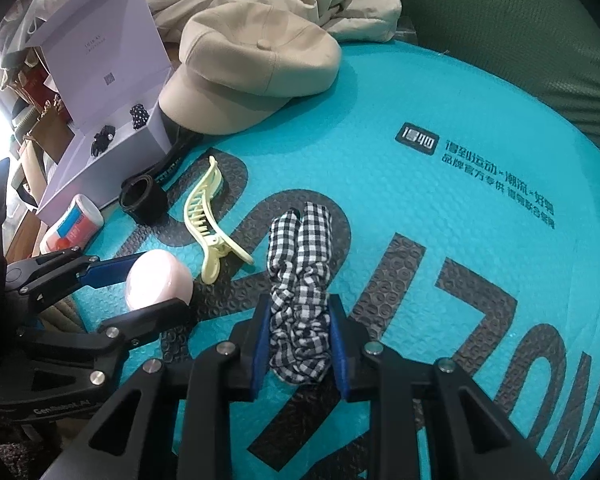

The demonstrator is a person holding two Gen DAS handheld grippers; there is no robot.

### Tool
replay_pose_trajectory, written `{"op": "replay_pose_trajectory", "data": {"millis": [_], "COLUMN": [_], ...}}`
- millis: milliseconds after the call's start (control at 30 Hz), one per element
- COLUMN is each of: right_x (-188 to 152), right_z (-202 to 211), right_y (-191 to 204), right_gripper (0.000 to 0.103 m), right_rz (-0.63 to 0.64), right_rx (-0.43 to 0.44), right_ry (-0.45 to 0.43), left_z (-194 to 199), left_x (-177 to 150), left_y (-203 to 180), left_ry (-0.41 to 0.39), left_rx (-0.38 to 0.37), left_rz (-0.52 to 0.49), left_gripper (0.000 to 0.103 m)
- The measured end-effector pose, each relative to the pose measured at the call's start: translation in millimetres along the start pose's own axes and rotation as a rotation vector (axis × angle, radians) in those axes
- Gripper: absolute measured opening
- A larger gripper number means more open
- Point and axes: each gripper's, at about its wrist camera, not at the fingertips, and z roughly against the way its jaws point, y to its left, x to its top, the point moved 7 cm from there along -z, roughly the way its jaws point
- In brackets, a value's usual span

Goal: Organize objects
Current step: 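Lift the pink compact and gingham scrunchie and carry them into the white box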

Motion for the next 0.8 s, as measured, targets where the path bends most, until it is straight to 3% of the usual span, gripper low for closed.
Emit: {"op": "replay_pose_trajectory", "data": {"millis": [467, 800], "right_x": [20, 54], "right_z": [21, 32], "right_y": [29, 61], "right_gripper": [0.026, 0.026], "right_rz": [0.044, 0.112], "right_rx": [0.036, 0.079], "right_ry": [-0.055, -0.101], "left_z": [25, 56], "left_x": [16, 35], "left_y": [10, 34], "left_ry": [-0.051, -0.102], "left_rx": [0.011, 0.069], "left_rz": [0.034, 0.059], "left_gripper": [0.049, 0.049]}}
